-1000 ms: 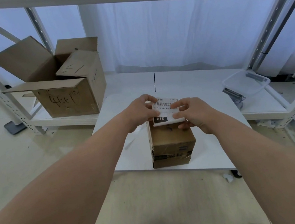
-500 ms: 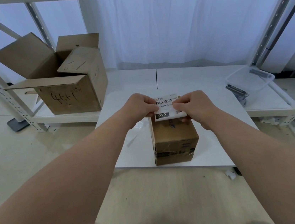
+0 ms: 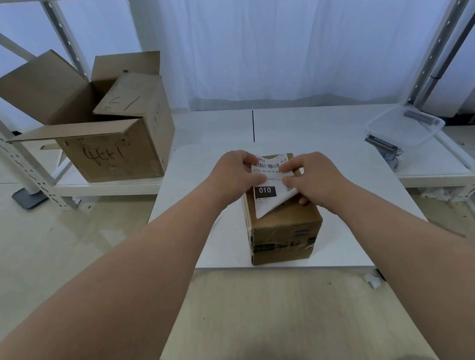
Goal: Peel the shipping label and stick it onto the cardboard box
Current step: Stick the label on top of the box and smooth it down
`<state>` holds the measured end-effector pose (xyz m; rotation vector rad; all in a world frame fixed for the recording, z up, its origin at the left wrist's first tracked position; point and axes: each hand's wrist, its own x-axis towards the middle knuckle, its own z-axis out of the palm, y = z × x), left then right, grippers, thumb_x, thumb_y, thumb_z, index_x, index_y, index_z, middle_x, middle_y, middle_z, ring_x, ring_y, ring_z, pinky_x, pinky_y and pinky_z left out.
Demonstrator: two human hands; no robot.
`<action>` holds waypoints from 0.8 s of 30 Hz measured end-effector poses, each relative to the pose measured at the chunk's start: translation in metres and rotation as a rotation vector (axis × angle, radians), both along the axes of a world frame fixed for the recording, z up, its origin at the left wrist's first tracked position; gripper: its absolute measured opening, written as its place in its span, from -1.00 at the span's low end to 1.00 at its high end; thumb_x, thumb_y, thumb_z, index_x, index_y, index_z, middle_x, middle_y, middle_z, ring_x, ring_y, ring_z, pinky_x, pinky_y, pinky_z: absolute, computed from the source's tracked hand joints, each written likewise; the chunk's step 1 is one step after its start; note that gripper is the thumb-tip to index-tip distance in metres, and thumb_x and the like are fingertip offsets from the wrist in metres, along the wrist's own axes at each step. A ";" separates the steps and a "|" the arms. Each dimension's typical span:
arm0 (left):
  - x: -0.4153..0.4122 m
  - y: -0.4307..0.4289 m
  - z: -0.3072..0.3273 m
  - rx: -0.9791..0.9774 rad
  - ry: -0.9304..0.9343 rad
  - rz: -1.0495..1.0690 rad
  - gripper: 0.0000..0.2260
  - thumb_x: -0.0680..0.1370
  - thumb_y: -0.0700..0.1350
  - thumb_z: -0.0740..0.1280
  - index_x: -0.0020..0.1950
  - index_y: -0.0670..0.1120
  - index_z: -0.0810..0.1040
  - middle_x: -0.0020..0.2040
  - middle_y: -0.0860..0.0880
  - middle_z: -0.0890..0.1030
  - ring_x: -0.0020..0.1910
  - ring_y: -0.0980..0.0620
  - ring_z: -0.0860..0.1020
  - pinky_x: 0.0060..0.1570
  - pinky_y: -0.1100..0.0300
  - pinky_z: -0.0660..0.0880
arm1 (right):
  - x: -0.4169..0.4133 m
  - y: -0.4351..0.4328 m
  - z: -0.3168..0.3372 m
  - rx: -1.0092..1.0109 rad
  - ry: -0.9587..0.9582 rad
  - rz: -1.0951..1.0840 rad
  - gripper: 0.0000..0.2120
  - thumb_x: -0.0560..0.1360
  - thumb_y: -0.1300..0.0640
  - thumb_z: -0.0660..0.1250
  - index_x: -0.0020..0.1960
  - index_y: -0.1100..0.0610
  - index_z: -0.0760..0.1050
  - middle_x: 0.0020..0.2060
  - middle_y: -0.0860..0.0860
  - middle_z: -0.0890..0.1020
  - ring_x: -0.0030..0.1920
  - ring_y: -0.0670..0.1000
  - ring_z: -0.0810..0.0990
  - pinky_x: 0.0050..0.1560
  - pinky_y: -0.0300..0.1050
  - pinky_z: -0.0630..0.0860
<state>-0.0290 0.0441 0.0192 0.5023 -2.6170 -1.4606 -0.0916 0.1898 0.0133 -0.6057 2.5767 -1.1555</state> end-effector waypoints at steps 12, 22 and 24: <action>-0.003 -0.001 0.000 0.000 -0.073 0.007 -0.64 0.48 -0.27 0.40 0.26 -0.18 0.45 0.00 -0.02 0.47 -0.25 0.13 0.50 -0.22 0.30 0.54 | -0.004 0.001 -0.002 -0.066 -0.070 -0.010 -0.70 0.54 0.24 0.31 0.26 0.13 0.50 0.14 0.05 0.51 -0.45 -0.01 0.49 -0.33 -0.20 0.58; -0.010 0.003 -0.004 -0.032 -0.073 0.066 -0.69 0.49 -0.18 0.41 0.20 -0.19 0.51 0.16 -0.13 0.55 0.04 -0.12 0.60 0.06 0.02 0.58 | -0.004 0.005 -0.001 -0.019 -0.026 0.018 -0.66 0.57 0.24 0.26 0.34 0.14 0.43 0.26 0.08 0.49 -0.34 -0.01 0.54 -0.46 -0.28 0.54; -0.009 0.003 -0.004 -0.082 -0.046 0.061 -0.68 0.48 -0.18 0.42 0.21 -0.18 0.50 0.18 -0.13 0.54 0.06 -0.10 0.59 0.09 0.05 0.57 | -0.005 0.005 0.000 -0.041 -0.040 0.008 -0.68 0.57 0.24 0.26 0.32 0.15 0.45 0.25 0.10 0.49 -0.39 0.00 0.52 -0.51 -0.32 0.49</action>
